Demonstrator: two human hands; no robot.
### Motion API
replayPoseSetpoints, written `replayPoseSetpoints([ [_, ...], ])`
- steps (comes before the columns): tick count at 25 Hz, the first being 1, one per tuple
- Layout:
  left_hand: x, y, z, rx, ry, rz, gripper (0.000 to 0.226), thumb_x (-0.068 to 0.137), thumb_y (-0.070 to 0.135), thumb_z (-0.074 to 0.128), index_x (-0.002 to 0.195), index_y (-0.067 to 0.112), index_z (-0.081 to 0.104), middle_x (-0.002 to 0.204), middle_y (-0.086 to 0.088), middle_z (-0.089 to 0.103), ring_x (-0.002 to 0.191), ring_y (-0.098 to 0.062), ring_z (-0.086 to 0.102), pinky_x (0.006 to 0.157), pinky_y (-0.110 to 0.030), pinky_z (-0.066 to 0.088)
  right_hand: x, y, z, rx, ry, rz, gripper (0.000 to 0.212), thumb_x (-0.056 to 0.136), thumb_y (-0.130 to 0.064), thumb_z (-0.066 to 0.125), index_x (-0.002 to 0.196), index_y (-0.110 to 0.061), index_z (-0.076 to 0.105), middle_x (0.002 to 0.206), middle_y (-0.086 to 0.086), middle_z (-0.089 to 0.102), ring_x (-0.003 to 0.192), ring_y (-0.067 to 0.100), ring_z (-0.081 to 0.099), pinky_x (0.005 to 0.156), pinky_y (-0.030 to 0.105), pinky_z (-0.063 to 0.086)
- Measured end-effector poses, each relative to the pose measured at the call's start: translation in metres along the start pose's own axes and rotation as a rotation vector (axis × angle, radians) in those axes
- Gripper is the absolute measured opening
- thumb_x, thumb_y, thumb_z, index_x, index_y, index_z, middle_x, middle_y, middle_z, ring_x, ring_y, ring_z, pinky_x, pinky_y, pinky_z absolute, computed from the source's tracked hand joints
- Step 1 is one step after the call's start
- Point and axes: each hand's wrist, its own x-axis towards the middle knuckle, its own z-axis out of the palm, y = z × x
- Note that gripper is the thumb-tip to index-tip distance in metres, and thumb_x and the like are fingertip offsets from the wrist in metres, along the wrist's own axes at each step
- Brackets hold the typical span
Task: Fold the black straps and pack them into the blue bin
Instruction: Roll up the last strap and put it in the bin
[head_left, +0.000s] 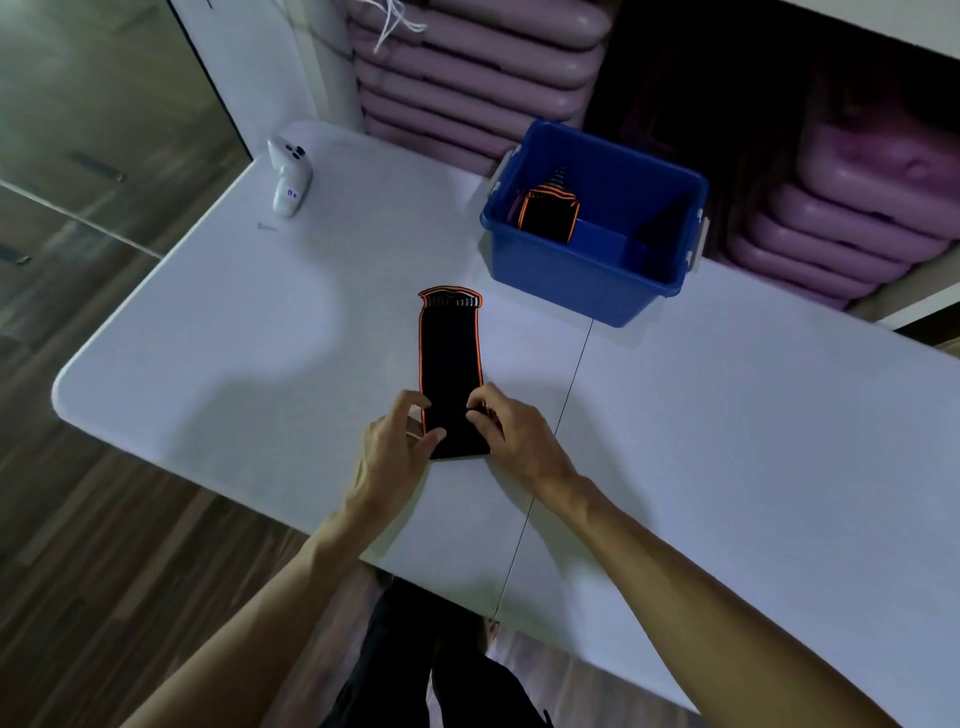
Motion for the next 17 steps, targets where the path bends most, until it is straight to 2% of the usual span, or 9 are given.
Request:
replayPoseSetpoints([
  [2,-0.001,0.000,0.003,0.050,0.064,0.064,0.020,0.085,0.015,0.068,0.103,0.012,0.059,0.098,-0.006,0.056,0.061,-0.013,0.060,0.058,-0.024,0.053,0.001,0.001,0.002,-0.023,0.060,-0.009,0.017,0.100,-0.032,0.053,0.108,-0.020,0.061,0.105,0.002,0.053,0.088,0.016,0.056,0.078,0.030,0.049],
  [4,-0.003,-0.001,0.006,0.104,0.095,0.125,0.010,0.087,0.012,0.065,0.096,0.011,0.063,0.104,-0.006,0.052,0.060,-0.018,0.060,0.056,-0.034,0.053,-0.003,0.009,-0.001,-0.200,0.073,-0.111,0.036,0.096,-0.041,0.057,0.121,-0.017,0.064,0.125,0.007,0.049,0.104,0.022,0.052,0.088,0.031,0.048],
  [6,-0.007,-0.005,0.005,0.191,0.082,0.222,0.009,0.090,0.013,0.062,0.098,0.010,0.063,0.110,-0.005,0.053,0.066,-0.023,0.062,0.058,-0.032,0.052,-0.007,0.021,-0.004,-0.450,0.023,-0.268,0.060,0.086,-0.047,0.068,0.135,-0.013,0.057,0.134,0.009,0.048,0.110,0.027,0.047,0.089,0.037,0.049],
  [8,-0.013,-0.013,0.002,0.355,0.012,0.314,0.022,0.089,0.023,0.062,0.109,0.012,0.059,0.120,-0.003,0.055,0.080,-0.024,0.063,0.061,-0.031,0.052,-0.006,0.027,-0.007,-0.526,-0.019,-0.344,0.069,0.081,-0.038,0.076,0.139,-0.011,0.052,0.131,0.006,0.054,0.109,0.027,0.046,0.086,0.043,0.052],
  [10,-0.015,-0.020,-0.004,0.508,-0.054,0.352,0.044,0.084,0.037,0.066,0.120,0.014,0.054,0.127,0.000,0.056,0.092,-0.022,0.060,0.063,-0.033,0.054,-0.002,0.026,-0.011,-0.466,-0.032,-0.342,0.061,0.086,-0.034,0.072,0.139,-0.011,0.051,0.127,0.003,0.060,0.108,0.025,0.047,0.086,0.040,0.050],
  [11,-0.012,-0.020,-0.008,0.526,-0.069,0.358,0.047,0.084,0.041,0.063,0.122,0.015,0.053,0.126,0.001,0.057,0.093,-0.022,0.060,0.064,-0.034,0.054,0.000,0.024,-0.013,-0.399,-0.048,-0.315,0.053,0.090,-0.035,0.067,0.136,-0.014,0.052,0.124,0.000,0.062,0.107,0.022,0.047,0.087,0.037,0.048],
  [14,0.007,-0.020,-0.018,0.384,-0.118,0.314,0.045,0.089,0.050,0.047,0.118,0.018,0.057,0.108,0.001,0.066,0.088,-0.022,0.062,0.068,-0.032,0.051,0.008,0.018,-0.022,-0.228,-0.065,-0.257,0.029,0.098,-0.036,0.055,0.121,-0.018,0.058,0.113,-0.005,0.065,0.102,0.017,0.047,0.085,0.031,0.044],
  [17,0.031,-0.023,-0.022,0.237,-0.159,0.157,0.047,0.088,0.053,0.047,0.111,0.014,0.064,0.100,-0.004,0.064,0.086,-0.023,0.059,0.072,-0.030,0.044,0.028,0.013,-0.024,-0.126,-0.068,-0.138,0.026,0.100,-0.036,0.051,0.115,-0.017,0.062,0.103,-0.003,0.065,0.101,0.017,0.046,0.085,0.029,0.041],
])
